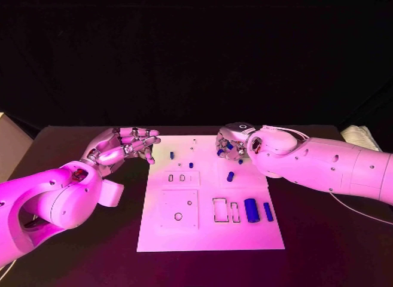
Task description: Assemble the parts on the task board
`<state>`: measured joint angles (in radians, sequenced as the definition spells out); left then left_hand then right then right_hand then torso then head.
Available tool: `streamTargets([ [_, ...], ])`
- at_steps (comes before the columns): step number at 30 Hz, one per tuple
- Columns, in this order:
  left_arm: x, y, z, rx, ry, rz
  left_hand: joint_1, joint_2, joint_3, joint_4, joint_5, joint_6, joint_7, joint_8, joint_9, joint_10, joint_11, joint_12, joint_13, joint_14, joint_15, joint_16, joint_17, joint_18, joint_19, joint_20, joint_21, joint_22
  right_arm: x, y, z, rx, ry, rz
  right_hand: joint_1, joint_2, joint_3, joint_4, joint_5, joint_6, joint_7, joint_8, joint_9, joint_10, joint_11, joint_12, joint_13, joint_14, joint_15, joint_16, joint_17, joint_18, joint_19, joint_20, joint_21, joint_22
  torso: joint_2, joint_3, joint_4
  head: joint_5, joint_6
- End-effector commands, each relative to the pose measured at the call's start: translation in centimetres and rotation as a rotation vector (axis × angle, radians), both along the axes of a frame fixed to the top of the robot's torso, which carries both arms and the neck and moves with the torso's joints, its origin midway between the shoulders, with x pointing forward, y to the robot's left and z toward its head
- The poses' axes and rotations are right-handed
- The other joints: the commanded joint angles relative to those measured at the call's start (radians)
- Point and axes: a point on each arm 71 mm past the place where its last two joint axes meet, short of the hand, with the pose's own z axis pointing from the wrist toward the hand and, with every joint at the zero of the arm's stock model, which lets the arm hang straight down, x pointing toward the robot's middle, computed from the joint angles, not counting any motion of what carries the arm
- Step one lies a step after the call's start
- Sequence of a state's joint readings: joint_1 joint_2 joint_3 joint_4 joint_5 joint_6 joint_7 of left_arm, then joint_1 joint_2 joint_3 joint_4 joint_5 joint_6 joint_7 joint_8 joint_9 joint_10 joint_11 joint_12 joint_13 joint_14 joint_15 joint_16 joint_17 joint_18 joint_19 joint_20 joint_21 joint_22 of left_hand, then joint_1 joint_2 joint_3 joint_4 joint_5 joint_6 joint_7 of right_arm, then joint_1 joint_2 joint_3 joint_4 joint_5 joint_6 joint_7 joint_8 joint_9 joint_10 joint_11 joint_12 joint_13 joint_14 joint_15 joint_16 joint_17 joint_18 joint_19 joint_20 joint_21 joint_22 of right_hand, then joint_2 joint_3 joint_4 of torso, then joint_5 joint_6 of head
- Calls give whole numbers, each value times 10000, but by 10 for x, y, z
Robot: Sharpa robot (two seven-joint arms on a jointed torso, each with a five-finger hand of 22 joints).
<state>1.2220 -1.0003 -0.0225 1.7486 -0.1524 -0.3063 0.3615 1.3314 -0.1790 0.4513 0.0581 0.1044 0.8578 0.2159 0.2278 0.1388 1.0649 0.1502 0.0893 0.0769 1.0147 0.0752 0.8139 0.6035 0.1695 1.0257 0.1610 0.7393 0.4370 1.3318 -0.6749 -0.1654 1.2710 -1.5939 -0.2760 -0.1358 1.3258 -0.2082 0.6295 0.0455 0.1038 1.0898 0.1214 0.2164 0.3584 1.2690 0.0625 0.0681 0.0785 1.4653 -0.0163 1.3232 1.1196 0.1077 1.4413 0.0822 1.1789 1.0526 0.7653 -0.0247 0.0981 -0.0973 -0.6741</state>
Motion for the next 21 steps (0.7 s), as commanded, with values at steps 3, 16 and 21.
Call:
streamTargets([
  [3,0,-2,1,-109,36,-118,-5,69,-5,62,-25,-57,-7,-54,10,-71,0,-2,9,-58,1,64,-17,120,-68,24,62,9,0,4,10,402,-634,-238,14,188,0,64,-40,67,5,42,54,116,-54,33,40,265,-94,33,11,-86,8,-94,35,16,-8,-23,14,-26,28],
  [16,0,-3,1,-156,37,-164,5,77,6,64,-24,-60,-7,-55,11,-75,0,0,9,-62,1,69,-19,121,-75,25,73,15,12,28,27,937,-1842,-498,22,186,4,9,154,39,5,91,153,154,-69,-12,46,264,-117,55,22,-93,10,-123,72,70,21,-21,48,9,60],
  [21,0,-4,1,-165,41,-195,5,77,6,64,-24,-60,-7,-55,11,-75,0,0,9,-62,1,69,-19,121,-75,25,73,15,17,37,29,982,-1929,-457,1,160,-10,7,153,18,18,89,166,147,-60,-23,44,258,-113,45,-1,-91,4,-124,60,56,30,-20,64,8,57],
])
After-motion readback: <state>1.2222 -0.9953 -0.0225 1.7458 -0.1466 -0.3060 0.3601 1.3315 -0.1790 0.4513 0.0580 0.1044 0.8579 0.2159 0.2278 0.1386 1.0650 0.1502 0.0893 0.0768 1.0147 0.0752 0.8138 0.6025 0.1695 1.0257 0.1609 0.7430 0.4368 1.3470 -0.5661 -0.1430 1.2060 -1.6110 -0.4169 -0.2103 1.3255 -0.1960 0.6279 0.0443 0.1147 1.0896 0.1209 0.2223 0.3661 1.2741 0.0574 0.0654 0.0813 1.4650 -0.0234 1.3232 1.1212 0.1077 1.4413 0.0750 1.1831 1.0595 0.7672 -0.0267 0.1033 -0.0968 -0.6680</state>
